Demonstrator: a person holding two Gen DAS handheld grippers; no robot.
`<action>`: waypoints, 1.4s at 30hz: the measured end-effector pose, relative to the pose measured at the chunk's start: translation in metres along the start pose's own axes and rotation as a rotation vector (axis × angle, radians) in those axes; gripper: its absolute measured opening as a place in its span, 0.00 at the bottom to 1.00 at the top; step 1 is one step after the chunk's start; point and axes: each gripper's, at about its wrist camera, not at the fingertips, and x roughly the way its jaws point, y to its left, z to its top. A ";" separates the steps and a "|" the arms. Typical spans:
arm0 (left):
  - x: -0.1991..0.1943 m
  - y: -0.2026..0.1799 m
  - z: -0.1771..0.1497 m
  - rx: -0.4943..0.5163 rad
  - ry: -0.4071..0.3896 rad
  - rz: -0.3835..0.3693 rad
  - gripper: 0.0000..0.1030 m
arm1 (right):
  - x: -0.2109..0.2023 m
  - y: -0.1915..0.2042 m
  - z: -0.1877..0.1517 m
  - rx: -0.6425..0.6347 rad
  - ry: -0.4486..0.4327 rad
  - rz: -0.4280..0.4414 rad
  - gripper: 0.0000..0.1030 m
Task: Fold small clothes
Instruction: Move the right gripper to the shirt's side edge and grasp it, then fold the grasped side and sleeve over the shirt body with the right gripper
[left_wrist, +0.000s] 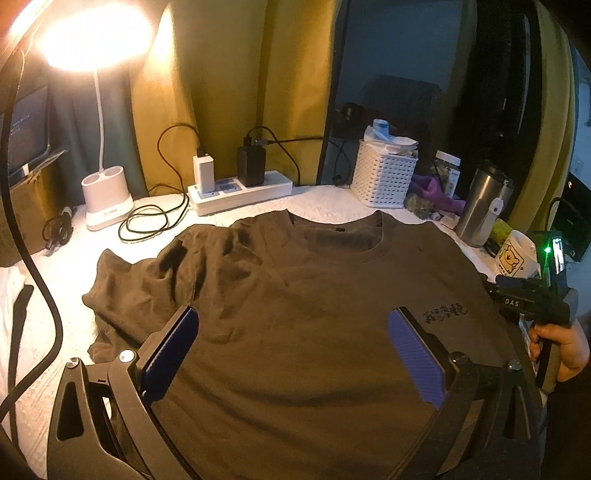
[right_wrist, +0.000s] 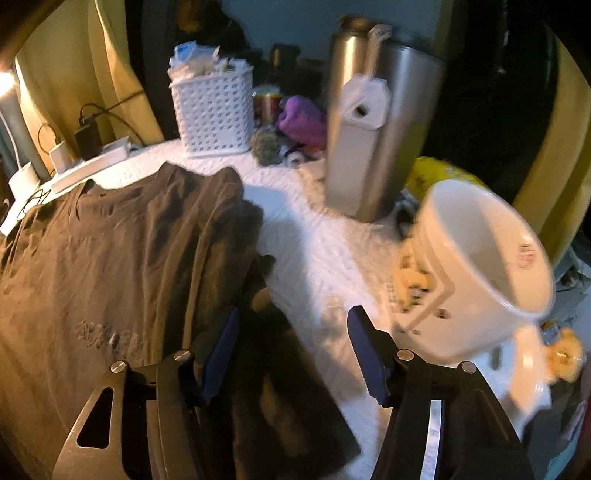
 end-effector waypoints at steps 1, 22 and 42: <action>0.001 0.001 0.000 -0.002 0.004 0.000 0.98 | 0.002 0.002 0.000 0.001 -0.002 0.007 0.61; -0.002 0.008 0.002 0.001 0.003 -0.029 0.98 | -0.067 -0.022 -0.002 0.064 -0.137 -0.181 0.08; -0.032 0.040 -0.011 -0.034 -0.031 -0.048 0.98 | -0.119 0.040 0.003 -0.009 -0.249 -0.131 0.08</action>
